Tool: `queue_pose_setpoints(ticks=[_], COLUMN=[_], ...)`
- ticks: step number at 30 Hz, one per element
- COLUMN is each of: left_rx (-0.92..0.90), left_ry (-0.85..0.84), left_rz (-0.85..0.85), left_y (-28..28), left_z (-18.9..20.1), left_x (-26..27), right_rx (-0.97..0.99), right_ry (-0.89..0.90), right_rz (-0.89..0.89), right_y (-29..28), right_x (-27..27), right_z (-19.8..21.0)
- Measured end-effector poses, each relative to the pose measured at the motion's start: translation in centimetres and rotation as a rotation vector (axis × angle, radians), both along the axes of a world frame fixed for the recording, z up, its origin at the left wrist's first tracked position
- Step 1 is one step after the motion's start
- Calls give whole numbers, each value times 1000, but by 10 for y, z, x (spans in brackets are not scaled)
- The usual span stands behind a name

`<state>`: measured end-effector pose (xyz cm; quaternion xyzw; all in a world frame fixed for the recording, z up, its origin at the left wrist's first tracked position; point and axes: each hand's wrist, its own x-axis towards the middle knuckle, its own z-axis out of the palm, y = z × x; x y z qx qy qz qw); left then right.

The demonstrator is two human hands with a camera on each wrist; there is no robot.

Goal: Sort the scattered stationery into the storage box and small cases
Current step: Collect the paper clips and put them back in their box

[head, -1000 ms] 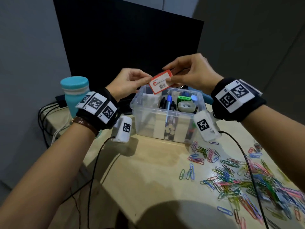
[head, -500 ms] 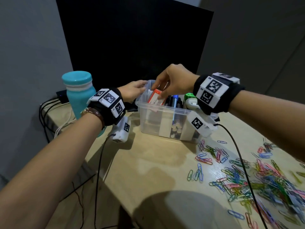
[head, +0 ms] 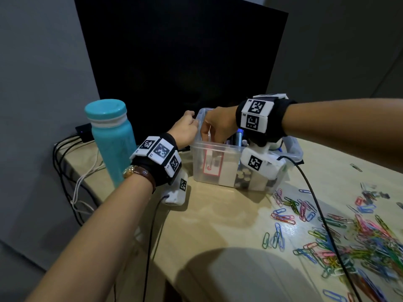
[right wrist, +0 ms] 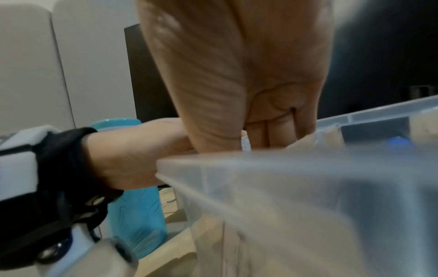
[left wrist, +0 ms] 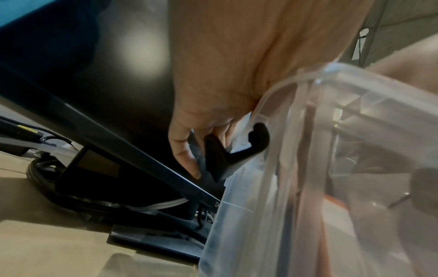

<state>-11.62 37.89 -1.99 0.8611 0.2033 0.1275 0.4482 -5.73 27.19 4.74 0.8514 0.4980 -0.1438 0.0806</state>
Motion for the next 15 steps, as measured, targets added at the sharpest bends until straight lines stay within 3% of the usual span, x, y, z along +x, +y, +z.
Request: queue_pose_setpoints(ticks=[4, 8, 15], left_rx=[-3, 28, 85], left_ry=[-13, -3, -17], left_rz=[2, -11, 18], left_y=[3, 5, 4], left_z=[-3, -5, -5], left_x=[2, 2, 4], right_rx=[-66, 2, -91], right_ry=[-63, -106, -5], right_rz=[71, 50, 77], right_y=[7, 10, 11], right_x=[-2, -1, 5], right_z=[-5, -17, -15])
